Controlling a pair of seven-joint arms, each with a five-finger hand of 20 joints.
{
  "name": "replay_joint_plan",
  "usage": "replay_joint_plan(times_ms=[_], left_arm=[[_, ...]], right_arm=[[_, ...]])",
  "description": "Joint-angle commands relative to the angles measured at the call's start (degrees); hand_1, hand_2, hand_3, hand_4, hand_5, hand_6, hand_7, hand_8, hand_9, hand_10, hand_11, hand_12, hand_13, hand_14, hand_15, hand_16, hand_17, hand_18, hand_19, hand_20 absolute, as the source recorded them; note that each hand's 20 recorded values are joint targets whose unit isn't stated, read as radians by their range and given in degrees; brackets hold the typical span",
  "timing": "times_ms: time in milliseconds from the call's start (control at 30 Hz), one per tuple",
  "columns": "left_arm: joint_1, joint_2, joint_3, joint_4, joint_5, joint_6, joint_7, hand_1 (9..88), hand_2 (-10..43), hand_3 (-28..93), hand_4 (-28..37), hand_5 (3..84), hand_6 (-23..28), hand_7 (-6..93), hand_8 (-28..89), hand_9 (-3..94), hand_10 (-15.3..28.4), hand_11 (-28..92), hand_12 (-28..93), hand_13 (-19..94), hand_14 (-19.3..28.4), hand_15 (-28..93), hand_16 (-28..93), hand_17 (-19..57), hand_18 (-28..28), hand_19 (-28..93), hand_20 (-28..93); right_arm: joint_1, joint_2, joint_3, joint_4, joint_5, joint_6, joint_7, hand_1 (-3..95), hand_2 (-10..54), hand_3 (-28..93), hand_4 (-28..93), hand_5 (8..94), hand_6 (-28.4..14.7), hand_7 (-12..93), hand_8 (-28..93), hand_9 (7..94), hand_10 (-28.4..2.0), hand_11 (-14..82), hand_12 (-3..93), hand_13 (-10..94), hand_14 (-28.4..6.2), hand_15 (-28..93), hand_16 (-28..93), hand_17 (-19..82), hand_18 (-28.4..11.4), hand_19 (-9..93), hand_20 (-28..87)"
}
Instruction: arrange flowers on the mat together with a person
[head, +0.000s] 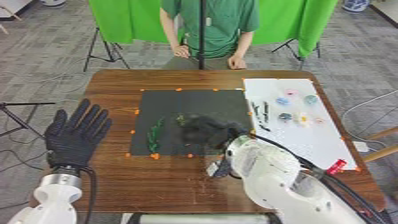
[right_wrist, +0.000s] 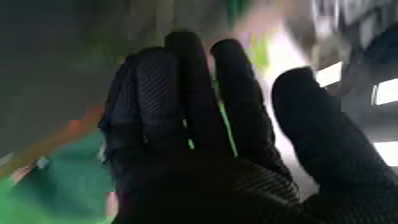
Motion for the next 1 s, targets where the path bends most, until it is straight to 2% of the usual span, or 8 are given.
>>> replay_joint_plan(times_ms=[33, 233, 300, 500, 867, 1000], left_arm=[[0.0, -0.37, 0.90, 0.37, -0.29, 0.51, -0.76, 23.4, 14.8, 74, -28.3, 42.1, 7.8, 11.1, -9, 34.6, 14.5, 18, 10, 24, 14.6, 27, -5, -4.9, 12.7, 29, 11], [0.7, -0.56, 0.40, 0.31, -0.35, 0.48, -0.42, 23.3, 14.8, 74, -28.3, 42.2, 7.9, 11.1, -9, 34.6, 14.5, 18, 10, 24, 14.6, 27, -5, -4.9, 12.7, 28, 11], [0.8, -0.72, 0.34, 0.25, -0.83, 0.71, -0.33, 23.3, 14.8, 74, -28.3, 42.3, 7.9, 11.1, -9, 34.6, 14.5, 18, 10, 24, 14.6, 27, -5, -4.9, 12.7, 28, 11], [1.2, -0.70, 0.13, 0.15, -0.99, 0.27, 0.23, 23.3, 14.7, 74, -28.3, 42.3, 7.9, 11.1, -9, 34.7, 14.5, 18, 10, 24, 14.6, 28, -5, -4.9, 12.7, 29, 11], [1.1, -0.84, 0.20, 0.28, -1.65, 0.13, 0.08, 23.3, 14.7, 74, -28.3, 42.2, 7.9, 11.1, -9, 34.6, 14.4, 18, 10, 24, 14.6, 28, -5, -4.8, 12.7, 28, 11], [1.0, -0.37, 0.32, 0.28, -1.91, 0.13, 0.51, 23.3, 14.8, 74, -28.3, 42.2, 7.9, 11.0, -9, 34.7, 14.5, 18, 10, 24, 14.6, 28, -5, -4.9, 12.7, 29, 11]], right_arm=[[1.6, -3.8, -4.1, 4.2, -4.7, 1.0, 5.4, 22.0, 21.0, 77, -14, 54.9, -3.0, 13, -10, 54.6, -19.5, 29.6, 27.7, 40, -22.1, 72, 39, 14, -24.7, 72, 40], [1.5, -3.4, -4.3, 4.0, -5.5, -0.3, 7.0, 20.8, 20.2, 76, -13, 55.7, -4.6, 13, -9, 53.2, -20.7, 29.3, 27.7, 40, -22.7, 72, 39, 14, -25.1, 72, 40], [1.3, -3.3, -4.2, 4.0, -5.1, -0.7, 8.0, 19.7, 19.3, 76, -13, 56.5, -5.3, 13, -9, 53.4, -21.0, 29.0, 27.4, 40, -22.7, 72, 39, 14, -25.3, 73, 41], [1.0, -2.9, -3.5, 3.1, -3.5, -1.9, 9.0, 19.2, 18.0, 75, -13, 59.6, -8.1, 14, -8, 54.5, -21.7, 27.9, 26.3, 41, -22.4, 72, 37, 15, -25.5, 73, 40], [-0.5, -3.0, -2.8, 1.2, -2.0, -3.0, 8.1, 18.9, 17.1, 73, -13, 61.3, -8.9, 14, -8, 56.1, -21.7, 26.9, 25.4, 42, -22.3, 71, 35, 15, -25.5, 73, 39], [-0.8, -3.2, -2.4, 1.0, -1.2, -3.7, 8.2, 18.8, 16.7, 73, -13, 61.0, -8.4, 14, -8, 56.1, -21.7, 26.6, 25.4, 42, -22.3, 71, 35, 15, -25.6, 73, 39]])
